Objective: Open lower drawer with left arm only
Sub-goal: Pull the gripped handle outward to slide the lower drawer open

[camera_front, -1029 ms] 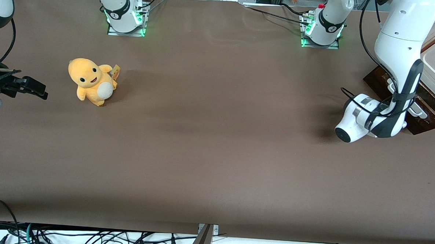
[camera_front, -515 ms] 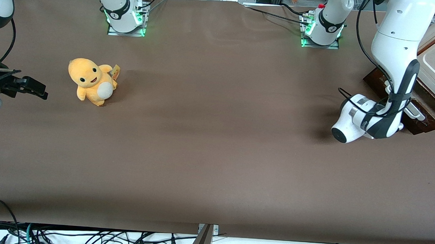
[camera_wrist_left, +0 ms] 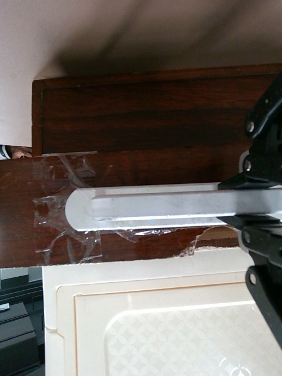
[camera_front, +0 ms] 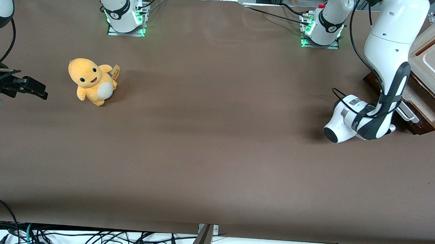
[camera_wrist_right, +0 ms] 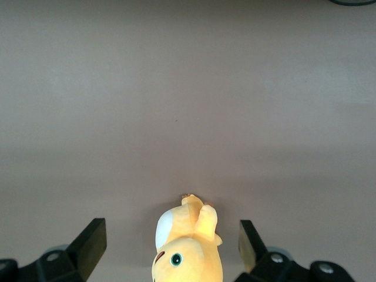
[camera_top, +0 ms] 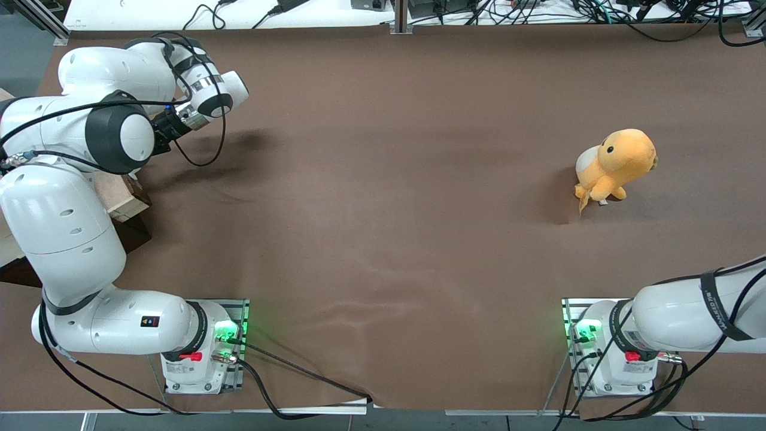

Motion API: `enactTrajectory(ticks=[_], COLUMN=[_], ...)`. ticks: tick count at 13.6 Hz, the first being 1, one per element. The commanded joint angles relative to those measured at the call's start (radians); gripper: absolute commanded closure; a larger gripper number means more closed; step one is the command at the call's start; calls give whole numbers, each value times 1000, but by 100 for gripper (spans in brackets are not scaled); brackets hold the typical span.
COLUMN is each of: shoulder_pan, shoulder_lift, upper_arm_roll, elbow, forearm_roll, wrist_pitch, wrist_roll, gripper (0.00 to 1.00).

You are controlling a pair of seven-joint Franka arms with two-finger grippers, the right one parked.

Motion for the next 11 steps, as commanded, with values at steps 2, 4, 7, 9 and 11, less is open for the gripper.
enactTrajectory(ticks=[2,4,7,9,11], shoulder_pan=[-21,-21,-22,-39,-44], shoulder_lift=[14,12,12,12,12], upper_arm_roll=[4,4,4,5,4], elbow=[29,29,30,30,33], forearm_roll=[-14,-14,-14,-14,-14], wrist_pitch=[-30,-31,-31,-31,-33], wrist_roll=[27,27,28,30,36], gripper=[100,100,100,100,100])
